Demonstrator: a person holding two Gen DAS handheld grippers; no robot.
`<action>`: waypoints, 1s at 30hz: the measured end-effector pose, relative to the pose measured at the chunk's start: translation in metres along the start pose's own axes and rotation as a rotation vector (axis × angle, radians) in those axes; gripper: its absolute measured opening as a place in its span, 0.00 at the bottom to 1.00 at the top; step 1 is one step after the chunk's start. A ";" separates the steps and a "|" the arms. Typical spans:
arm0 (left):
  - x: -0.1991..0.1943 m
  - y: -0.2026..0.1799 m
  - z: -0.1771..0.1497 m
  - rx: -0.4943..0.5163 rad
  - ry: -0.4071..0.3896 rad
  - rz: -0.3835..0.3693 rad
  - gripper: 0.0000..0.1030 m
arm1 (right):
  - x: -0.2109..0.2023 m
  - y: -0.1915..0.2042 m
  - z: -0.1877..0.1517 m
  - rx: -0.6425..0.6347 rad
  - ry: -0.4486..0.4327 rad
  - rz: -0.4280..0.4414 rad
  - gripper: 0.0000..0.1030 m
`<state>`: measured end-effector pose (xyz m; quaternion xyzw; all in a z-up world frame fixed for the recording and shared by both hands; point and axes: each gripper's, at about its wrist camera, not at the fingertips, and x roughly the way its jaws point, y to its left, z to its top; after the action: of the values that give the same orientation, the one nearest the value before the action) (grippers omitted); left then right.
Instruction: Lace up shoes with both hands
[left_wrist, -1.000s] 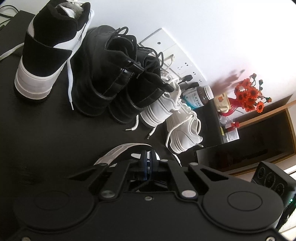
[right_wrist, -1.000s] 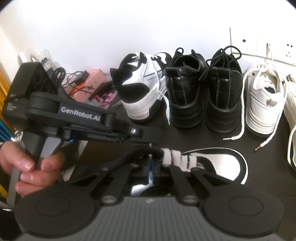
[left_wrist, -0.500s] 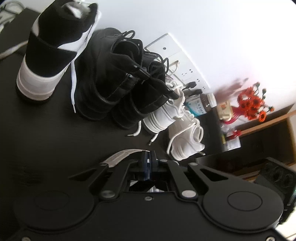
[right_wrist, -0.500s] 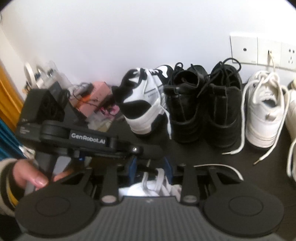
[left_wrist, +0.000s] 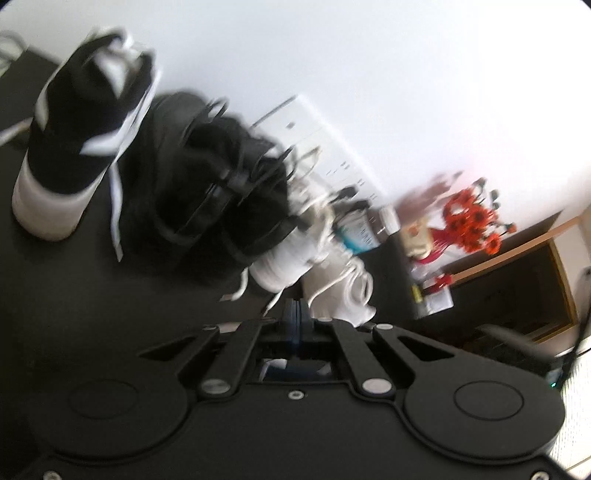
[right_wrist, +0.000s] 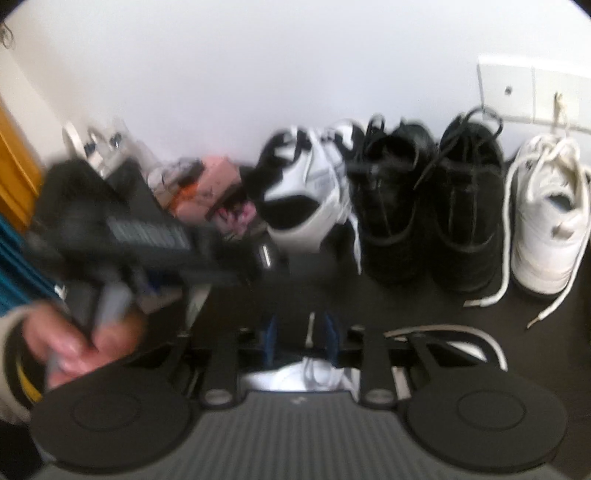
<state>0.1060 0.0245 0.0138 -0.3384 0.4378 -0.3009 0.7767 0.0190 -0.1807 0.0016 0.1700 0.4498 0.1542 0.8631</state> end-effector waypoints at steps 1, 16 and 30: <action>-0.003 -0.004 0.002 0.012 -0.008 -0.005 0.00 | 0.002 -0.001 0.000 0.012 0.000 0.003 0.13; -0.005 0.007 -0.028 0.214 0.112 0.146 0.11 | -0.001 -0.037 -0.002 0.365 -0.117 0.087 0.02; 0.009 -0.017 -0.026 0.246 0.085 0.132 0.03 | -0.041 -0.007 0.011 0.238 -0.324 0.099 0.03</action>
<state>0.0843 0.0012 0.0129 -0.1981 0.4514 -0.3145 0.8112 0.0064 -0.2058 0.0336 0.3151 0.3113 0.1131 0.8894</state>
